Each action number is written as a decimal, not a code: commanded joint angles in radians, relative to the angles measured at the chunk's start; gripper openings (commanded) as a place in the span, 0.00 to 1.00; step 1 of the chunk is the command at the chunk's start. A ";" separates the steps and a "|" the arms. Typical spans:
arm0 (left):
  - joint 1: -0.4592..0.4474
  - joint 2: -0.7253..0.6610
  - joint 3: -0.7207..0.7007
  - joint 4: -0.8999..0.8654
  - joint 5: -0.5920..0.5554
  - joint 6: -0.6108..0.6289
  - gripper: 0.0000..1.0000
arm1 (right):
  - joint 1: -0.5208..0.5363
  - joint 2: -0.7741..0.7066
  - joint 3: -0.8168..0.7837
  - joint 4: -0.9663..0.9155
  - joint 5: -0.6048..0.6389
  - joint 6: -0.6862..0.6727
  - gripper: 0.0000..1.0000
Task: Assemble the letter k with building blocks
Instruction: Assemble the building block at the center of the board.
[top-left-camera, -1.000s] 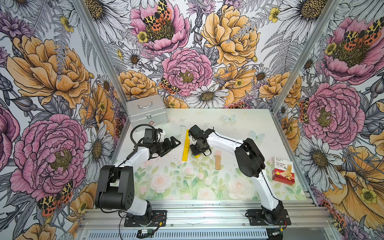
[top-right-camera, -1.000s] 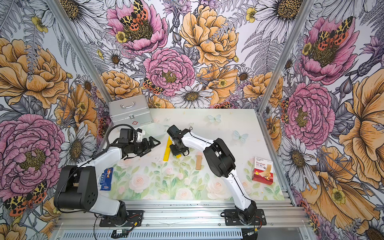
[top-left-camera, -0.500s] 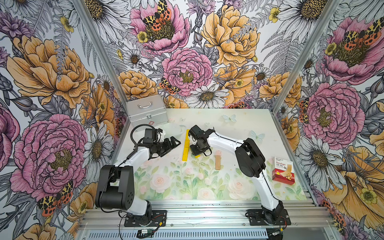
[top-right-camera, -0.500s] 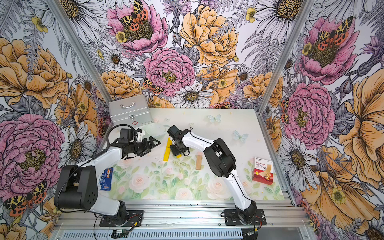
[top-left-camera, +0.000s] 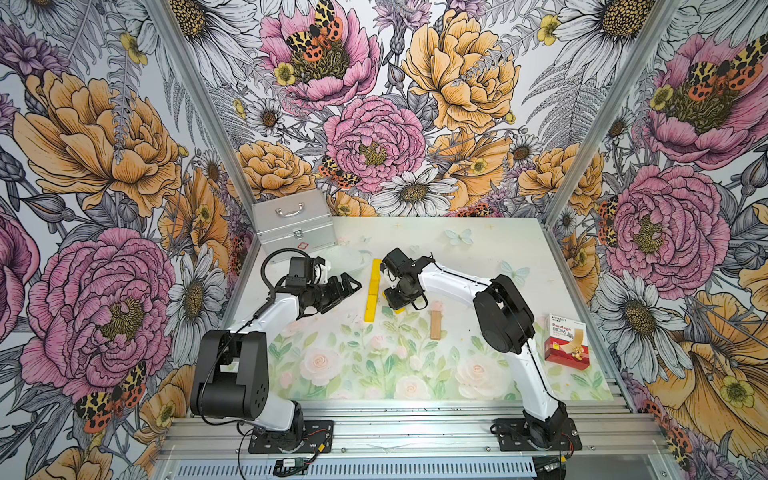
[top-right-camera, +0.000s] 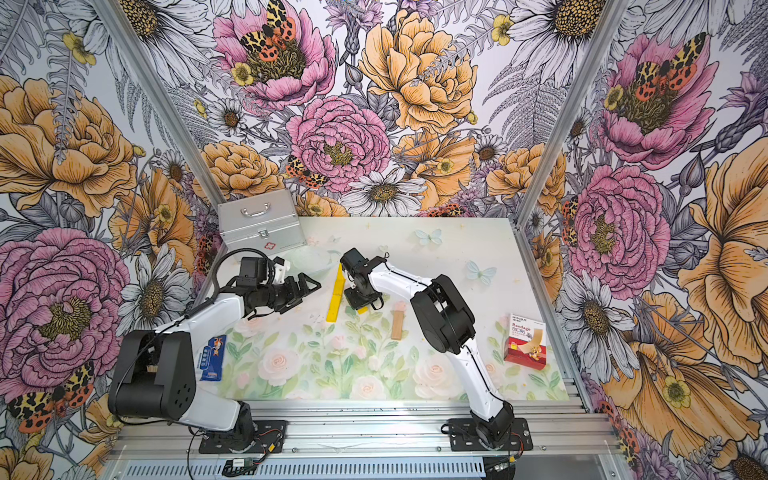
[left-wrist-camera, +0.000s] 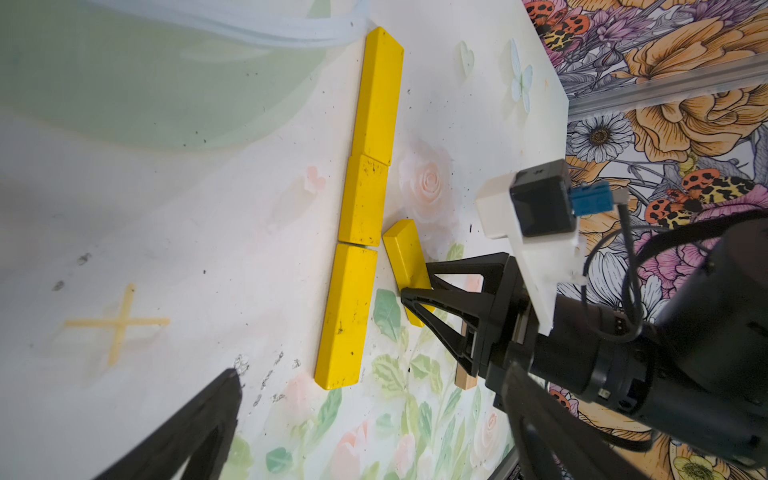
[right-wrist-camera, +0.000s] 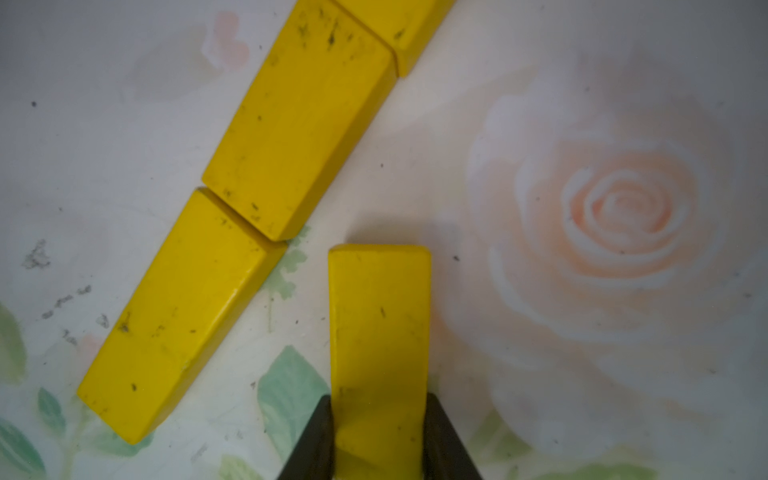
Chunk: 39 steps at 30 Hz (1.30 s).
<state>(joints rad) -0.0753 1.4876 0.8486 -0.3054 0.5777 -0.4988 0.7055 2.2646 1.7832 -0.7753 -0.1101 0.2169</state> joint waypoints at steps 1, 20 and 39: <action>0.008 -0.003 -0.003 0.022 0.017 0.009 0.99 | -0.008 0.012 -0.020 -0.059 0.016 -0.036 0.31; 0.008 0.017 0.003 0.023 0.039 0.008 0.99 | 0.008 0.044 0.034 -0.062 -0.001 -0.021 0.31; 0.007 0.019 0.003 0.025 0.042 0.008 0.98 | 0.018 0.067 0.072 -0.061 -0.023 -0.029 0.32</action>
<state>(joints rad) -0.0753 1.5002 0.8486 -0.3019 0.5941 -0.4988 0.7151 2.2883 1.8339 -0.8227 -0.1284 0.1925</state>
